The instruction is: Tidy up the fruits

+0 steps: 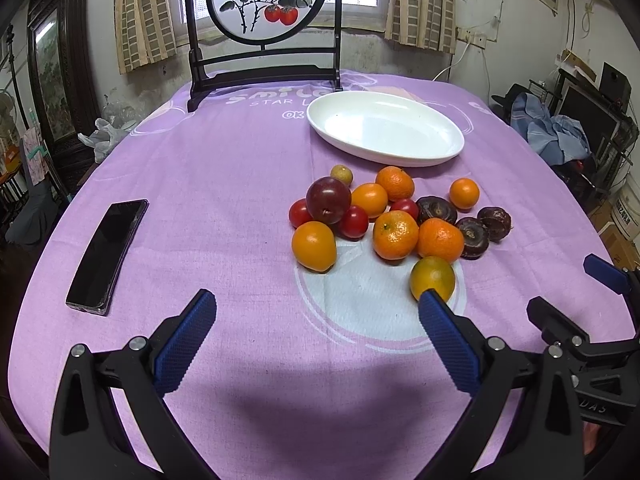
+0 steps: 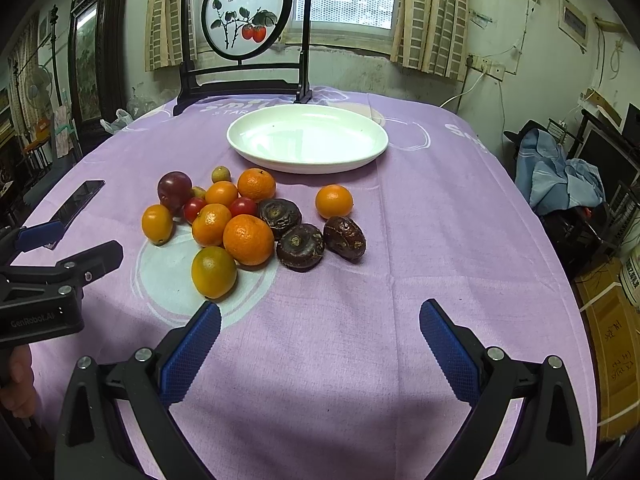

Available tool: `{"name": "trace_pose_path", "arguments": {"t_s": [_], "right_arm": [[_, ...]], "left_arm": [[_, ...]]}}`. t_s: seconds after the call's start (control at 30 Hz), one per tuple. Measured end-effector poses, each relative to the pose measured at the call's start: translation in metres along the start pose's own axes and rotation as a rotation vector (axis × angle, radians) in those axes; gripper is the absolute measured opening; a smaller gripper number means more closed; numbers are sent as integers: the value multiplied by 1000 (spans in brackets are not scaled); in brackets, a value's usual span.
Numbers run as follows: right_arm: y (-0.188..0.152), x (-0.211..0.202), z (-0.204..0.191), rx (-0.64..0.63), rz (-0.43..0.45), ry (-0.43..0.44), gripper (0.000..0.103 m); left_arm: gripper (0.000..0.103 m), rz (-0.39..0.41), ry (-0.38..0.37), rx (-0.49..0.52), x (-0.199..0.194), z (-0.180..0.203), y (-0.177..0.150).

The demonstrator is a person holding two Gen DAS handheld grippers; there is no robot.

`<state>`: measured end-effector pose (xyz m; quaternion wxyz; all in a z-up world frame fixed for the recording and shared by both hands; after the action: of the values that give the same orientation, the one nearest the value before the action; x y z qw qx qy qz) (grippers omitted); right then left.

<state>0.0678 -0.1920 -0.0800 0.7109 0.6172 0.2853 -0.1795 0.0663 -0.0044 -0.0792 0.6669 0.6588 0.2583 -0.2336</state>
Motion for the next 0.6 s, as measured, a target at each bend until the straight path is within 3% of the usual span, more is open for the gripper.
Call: {"name": "trace_pose_path", "arguments": {"t_s": [0.6], "right_arm": [[-2, 2, -3, -6, -7, 3, 100]], "left_arm": [[99, -4, 1, 6, 1, 2, -3]]}}
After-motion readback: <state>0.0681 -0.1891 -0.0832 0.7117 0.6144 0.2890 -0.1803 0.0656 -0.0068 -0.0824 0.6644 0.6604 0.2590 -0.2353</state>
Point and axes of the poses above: each gripper's, at about its wrist camera, not at the fingertips, and x roughly the way its jaws point, z to its right, y to its top, the point moved 10 cm from there along x, roughly the way its jaws point, and after that the axes turned 7 degrees about z, right-handed, at the moved point
